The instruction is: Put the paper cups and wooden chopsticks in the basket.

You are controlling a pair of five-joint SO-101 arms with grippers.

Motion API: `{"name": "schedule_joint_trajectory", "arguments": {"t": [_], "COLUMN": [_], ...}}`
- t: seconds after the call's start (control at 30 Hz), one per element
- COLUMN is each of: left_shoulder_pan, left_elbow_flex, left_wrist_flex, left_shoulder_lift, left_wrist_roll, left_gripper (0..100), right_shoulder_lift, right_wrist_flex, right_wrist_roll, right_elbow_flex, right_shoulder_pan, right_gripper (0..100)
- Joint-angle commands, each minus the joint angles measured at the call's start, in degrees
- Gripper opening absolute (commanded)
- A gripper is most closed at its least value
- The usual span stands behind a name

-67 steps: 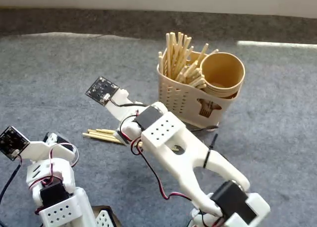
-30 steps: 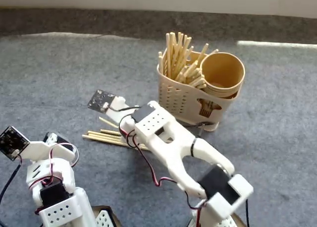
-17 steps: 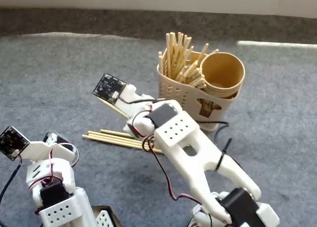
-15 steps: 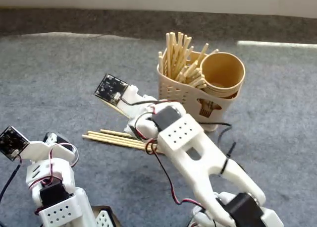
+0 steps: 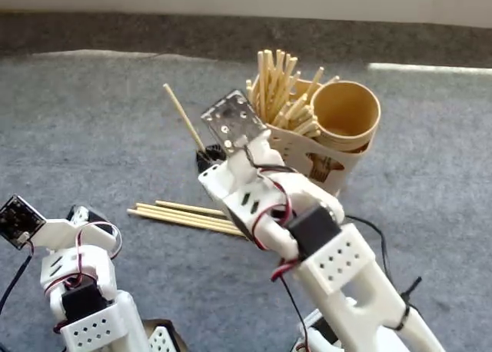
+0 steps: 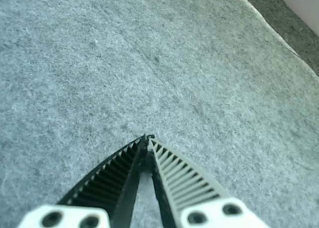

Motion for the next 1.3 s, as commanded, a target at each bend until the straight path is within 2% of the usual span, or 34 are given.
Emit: {"name": "schedule_joint_trajectory", "arguments": {"t": [0.0, 0.43, 0.67, 0.97, 1.27], "left_shoulder_pan": [-0.13, -0.13, -0.13, -0.22, -0.22], "left_elbow_flex": [1.10, 1.10, 1.10, 1.10, 1.10], "left_wrist_flex": [0.18, 0.18, 0.18, 0.18, 0.18], "left_shoulder_lift": [-0.92, -0.92, -0.92, -0.92, -0.92], "left_wrist_roll": [-0.44, -0.44, -0.44, -0.44, -0.44], "left_gripper": [3, 3, 3, 3, 3], "right_shoulder_lift": [-8.22, -30.73, -31.43, -26.68, -11.30], "right_wrist_flex": [-7.52, -46.11, -51.38, -59.91, -70.73], "right_wrist_roll": [-0.79, -0.53, -0.53, -0.79, -0.62], "right_elbow_flex": [2.86, 25.10, 26.59, 26.51, 26.51], "right_shoulder_pan": [1.63, 5.67, 6.81, 21.85, 22.37], "right_gripper": [0.4, 0.4, 0.4, 0.4, 0.4]}}
